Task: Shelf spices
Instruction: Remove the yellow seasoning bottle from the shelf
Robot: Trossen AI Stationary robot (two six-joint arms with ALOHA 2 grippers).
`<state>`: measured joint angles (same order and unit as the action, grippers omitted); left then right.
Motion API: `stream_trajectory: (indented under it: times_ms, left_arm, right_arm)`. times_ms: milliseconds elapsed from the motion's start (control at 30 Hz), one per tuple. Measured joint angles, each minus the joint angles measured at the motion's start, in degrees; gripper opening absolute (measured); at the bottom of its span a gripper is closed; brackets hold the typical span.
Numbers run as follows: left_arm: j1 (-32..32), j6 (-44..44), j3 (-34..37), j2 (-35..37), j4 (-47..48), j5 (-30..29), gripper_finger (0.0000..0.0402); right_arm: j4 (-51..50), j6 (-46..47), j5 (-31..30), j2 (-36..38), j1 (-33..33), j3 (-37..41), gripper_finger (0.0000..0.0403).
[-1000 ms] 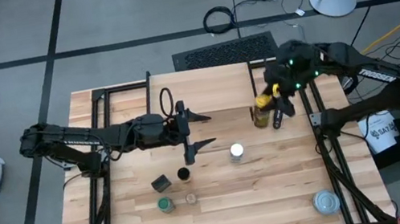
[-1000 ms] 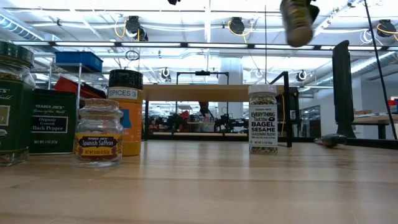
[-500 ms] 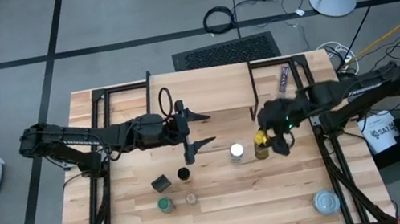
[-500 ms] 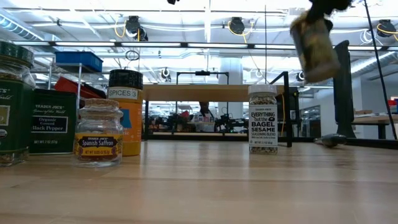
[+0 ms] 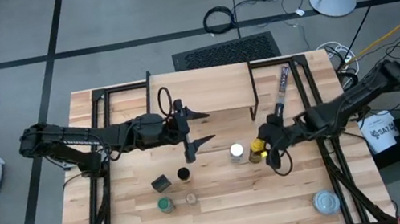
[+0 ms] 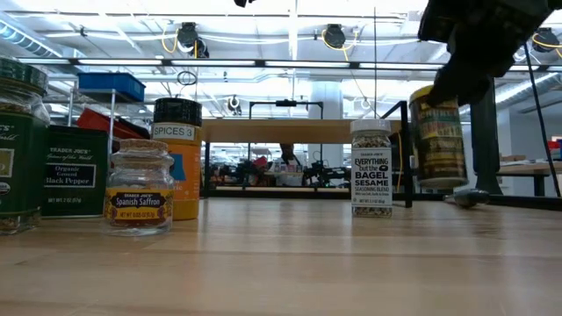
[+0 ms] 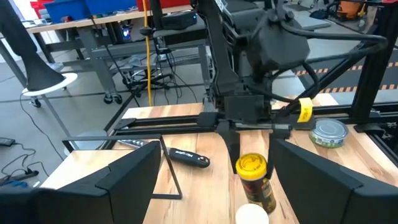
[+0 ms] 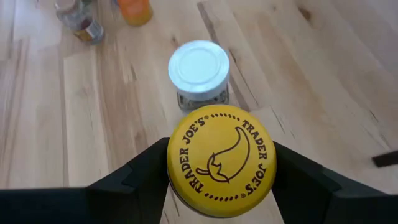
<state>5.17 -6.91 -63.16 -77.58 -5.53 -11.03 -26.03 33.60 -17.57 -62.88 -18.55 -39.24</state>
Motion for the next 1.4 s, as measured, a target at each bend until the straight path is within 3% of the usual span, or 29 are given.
stream_trajectory:
  times_ms: [567, 1133, 1400]
  left_arm:
    - [0.1, 0.4, 0.0, 0.0, -0.1, -0.8, 0.0317]
    - [0.1, 0.6, 0.0, 0.0, 0.0, -1.3, 0.0317]
    - [0.8, 2.1, 0.0, 0.0, 0.1, -1.5, 0.0317]
  right_arm:
    - [8.5, 0.4, -5.8, -10.7, -2.6, 1.5, 0.0232]
    - [7.0, 1.7, -4.4, -10.5, -3.7, 1.6, 0.0271]
    - [2.1, -2.2, -5.0, -10.5, -3.7, -3.4, 0.0279]
